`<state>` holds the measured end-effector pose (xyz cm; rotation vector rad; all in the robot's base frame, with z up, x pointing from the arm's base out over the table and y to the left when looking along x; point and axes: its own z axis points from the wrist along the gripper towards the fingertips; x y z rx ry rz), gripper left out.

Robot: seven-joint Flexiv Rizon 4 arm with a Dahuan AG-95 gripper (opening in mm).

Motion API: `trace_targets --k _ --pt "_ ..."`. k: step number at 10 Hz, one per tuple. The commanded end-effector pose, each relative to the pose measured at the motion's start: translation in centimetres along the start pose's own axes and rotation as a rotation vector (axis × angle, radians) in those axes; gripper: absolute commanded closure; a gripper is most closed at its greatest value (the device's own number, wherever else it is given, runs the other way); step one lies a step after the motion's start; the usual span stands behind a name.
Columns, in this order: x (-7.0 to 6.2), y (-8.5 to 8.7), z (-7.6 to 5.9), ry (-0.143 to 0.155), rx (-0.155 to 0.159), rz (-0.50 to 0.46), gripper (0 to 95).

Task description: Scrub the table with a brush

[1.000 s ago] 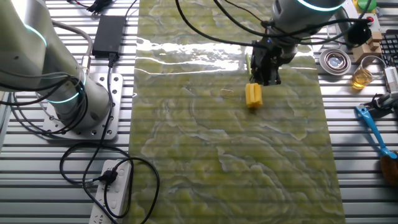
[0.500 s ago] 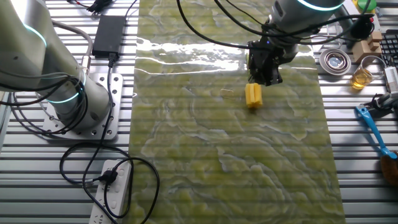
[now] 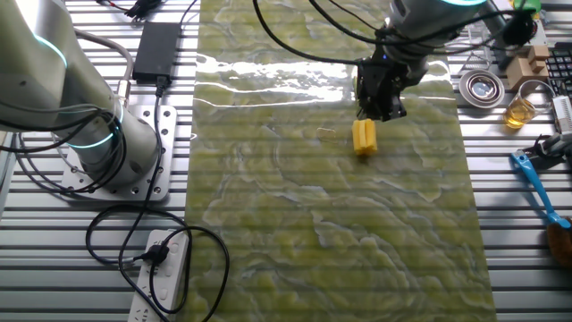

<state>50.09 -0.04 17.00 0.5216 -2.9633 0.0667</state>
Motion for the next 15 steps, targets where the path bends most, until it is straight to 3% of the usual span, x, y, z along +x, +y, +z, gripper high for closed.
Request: trace_targets --k 1,2,3,6,9,11,12,13,14,15 --pt "0.1 0.0 0.0 -0.007 -0.012 -0.107 95.0" --pt "0.1 0.0 0.0 -0.02 -0.013 -0.158 95.0" --pt "0.1 0.0 0.0 -0.025 0.005 -0.198 95.0" --pt "0.1 0.0 0.0 -0.046 -0.003 -0.265 95.0" --pt "0.1 0.0 0.0 -0.043 0.0 -0.265 95.0" --pt "-0.9 2.8 0.8 -0.039 0.006 -0.291 95.0" --pt "-2.1 5.1 2.0 -0.045 0.008 -0.311 95.0" --pt "-2.5 6.0 2.5 -0.044 0.008 -0.307 95.0" --pt "-3.4 7.7 3.5 -0.038 0.015 -0.326 76.0" --pt "-4.0 8.7 4.4 -0.035 0.019 -0.354 76.0"
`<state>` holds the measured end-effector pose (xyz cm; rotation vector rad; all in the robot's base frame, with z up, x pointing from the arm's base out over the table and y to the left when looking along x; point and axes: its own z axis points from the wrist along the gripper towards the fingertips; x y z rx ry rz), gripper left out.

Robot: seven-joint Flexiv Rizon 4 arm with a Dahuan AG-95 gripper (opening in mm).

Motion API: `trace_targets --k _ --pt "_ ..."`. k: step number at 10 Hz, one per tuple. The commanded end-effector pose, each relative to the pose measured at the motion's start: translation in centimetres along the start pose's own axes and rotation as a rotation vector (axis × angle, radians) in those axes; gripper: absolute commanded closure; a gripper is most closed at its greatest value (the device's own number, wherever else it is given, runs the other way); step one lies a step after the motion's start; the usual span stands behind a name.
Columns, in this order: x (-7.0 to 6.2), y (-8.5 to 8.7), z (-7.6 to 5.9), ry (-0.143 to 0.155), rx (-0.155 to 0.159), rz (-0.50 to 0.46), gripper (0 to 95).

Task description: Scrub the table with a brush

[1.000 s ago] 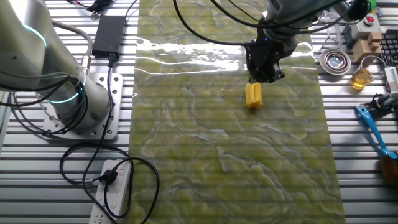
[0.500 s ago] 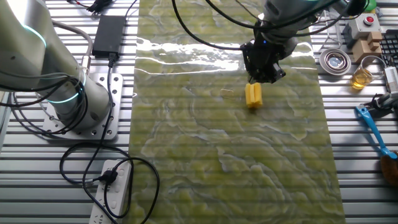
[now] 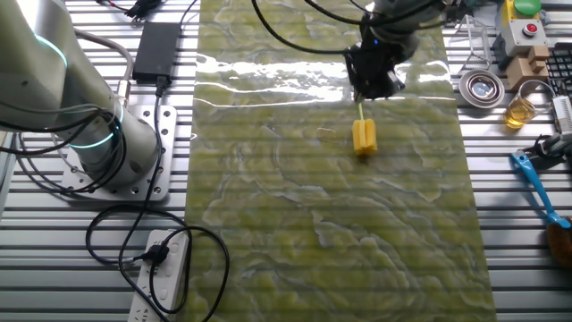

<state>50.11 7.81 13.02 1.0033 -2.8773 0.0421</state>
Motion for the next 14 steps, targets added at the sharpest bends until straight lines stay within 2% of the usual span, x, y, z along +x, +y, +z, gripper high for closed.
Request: trace_targets --k 1,3,5,8,10,11,12,14 --pt "-1.7 1.4 2.1 0.008 0.005 -0.08 76.0" --pt "-2.4 1.7 3.8 0.004 0.005 -0.134 76.0" --pt "-2.8 2.3 4.9 -0.002 0.004 -0.177 76.0" --pt "-3.7 3.6 6.0 -0.009 0.021 -0.214 76.0" --pt "-3.7 3.6 6.0 -0.008 0.023 -0.237 76.0" --pt "-3.6 3.5 5.8 0.009 0.035 -0.269 76.0" --pt "-3.6 3.5 5.8 0.026 0.04 -0.313 76.0" --pt "-3.6 3.5 5.8 0.037 0.038 -0.457 76.0"
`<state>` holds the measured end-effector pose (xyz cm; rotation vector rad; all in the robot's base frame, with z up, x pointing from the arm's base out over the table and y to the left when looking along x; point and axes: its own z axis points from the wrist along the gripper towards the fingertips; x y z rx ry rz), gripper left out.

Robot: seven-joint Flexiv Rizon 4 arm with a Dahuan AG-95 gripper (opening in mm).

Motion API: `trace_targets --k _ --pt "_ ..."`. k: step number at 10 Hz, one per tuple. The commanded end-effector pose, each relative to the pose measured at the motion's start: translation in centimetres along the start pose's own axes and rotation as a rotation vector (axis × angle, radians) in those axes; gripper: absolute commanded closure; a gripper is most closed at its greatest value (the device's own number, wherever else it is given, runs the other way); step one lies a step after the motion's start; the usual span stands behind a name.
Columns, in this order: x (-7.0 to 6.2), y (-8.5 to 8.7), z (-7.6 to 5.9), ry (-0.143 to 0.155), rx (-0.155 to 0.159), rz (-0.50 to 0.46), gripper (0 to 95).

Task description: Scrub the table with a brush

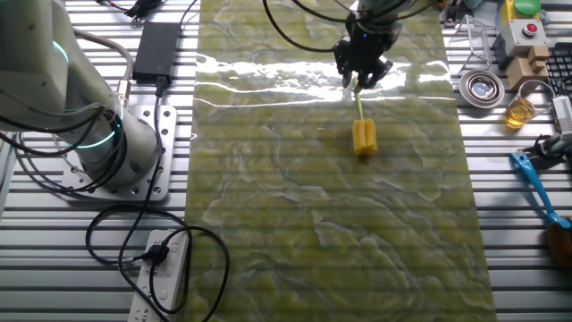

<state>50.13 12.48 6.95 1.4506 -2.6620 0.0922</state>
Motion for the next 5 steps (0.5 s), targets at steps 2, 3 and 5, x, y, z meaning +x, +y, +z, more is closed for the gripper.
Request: trace_targets --k 2,3,5 --pt "-0.04 -0.15 0.06 0.01 -0.007 -0.184 76.0" --pt "-0.04 -0.15 0.06 0.008 -0.007 -0.176 76.0" --pt "-0.04 -0.15 0.06 0.018 -0.001 -0.183 76.0"
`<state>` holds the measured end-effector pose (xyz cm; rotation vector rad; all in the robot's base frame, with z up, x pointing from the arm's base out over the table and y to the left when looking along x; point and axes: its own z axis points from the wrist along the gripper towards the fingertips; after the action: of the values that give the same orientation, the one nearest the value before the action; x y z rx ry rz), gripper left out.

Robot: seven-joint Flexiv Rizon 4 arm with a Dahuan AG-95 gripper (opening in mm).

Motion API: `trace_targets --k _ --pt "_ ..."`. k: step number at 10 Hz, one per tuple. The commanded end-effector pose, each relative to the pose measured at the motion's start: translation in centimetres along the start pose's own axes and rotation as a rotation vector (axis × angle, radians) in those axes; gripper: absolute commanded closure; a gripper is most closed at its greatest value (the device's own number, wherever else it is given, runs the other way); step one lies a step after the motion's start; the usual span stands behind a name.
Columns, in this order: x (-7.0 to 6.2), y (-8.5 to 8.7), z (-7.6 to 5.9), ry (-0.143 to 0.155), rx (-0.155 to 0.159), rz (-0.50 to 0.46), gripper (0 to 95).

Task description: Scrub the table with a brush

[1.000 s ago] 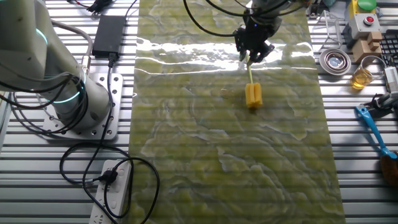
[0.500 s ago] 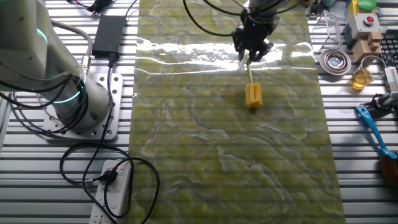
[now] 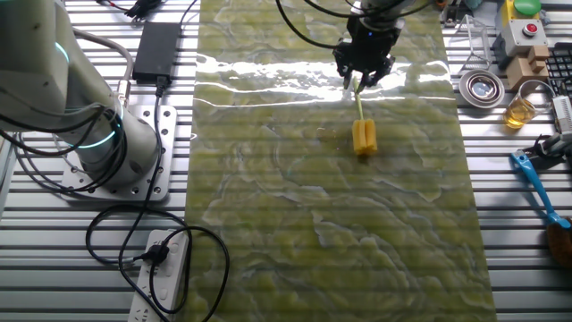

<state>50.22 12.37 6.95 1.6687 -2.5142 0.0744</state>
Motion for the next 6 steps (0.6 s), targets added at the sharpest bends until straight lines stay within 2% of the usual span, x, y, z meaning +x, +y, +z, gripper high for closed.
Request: trace_targets --k 1,3,5,6 --pt "-0.1 0.0 0.0 0.024 0.015 -0.03 76.0" --pt "-0.3 -0.1 0.2 0.032 0.023 -0.027 76.0" --pt "-1.0 -0.8 0.7 0.031 0.023 -0.021 76.0" --pt "-1.8 -0.9 1.1 0.035 0.025 -0.017 76.0"
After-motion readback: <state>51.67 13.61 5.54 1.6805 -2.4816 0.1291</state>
